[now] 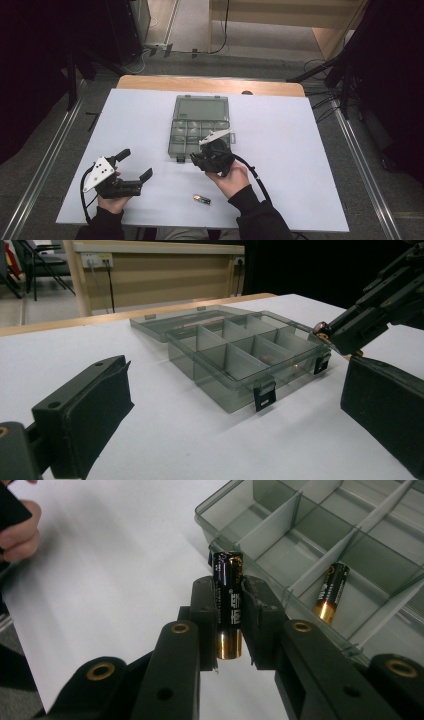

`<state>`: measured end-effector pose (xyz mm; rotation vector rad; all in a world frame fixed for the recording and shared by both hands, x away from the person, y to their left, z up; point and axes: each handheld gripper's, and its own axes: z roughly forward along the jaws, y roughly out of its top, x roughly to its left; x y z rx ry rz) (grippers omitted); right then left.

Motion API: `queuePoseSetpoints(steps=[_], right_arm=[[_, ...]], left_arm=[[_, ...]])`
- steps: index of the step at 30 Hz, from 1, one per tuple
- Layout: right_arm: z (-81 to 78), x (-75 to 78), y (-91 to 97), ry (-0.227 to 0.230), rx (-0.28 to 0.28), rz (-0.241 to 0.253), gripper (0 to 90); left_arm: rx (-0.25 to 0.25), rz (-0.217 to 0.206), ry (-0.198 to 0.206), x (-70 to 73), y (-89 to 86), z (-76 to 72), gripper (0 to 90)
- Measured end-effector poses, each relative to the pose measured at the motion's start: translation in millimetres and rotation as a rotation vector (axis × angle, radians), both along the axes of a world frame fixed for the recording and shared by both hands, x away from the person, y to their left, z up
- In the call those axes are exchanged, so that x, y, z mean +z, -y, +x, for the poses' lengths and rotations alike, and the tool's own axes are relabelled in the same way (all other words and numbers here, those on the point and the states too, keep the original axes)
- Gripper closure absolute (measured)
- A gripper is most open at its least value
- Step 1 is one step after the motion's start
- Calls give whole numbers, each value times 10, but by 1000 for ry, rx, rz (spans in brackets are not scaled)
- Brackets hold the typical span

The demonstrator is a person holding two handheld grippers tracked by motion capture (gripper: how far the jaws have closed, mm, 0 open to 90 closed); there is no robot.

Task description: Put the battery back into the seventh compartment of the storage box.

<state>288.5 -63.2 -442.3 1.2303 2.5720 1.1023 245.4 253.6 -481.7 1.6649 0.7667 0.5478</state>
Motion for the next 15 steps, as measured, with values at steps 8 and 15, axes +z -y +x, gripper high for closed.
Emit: queuePoseSetpoints(steps=[8, 15], right_arm=[[57, -35, 88, -17, -81, 105, 782], [122, -74, 162, -36, -175, 174, 782]], left_arm=[[-1, -1, -1, 0, 1, 1, 0], [-1, -1, 0, 0, -1, 0, 0]])
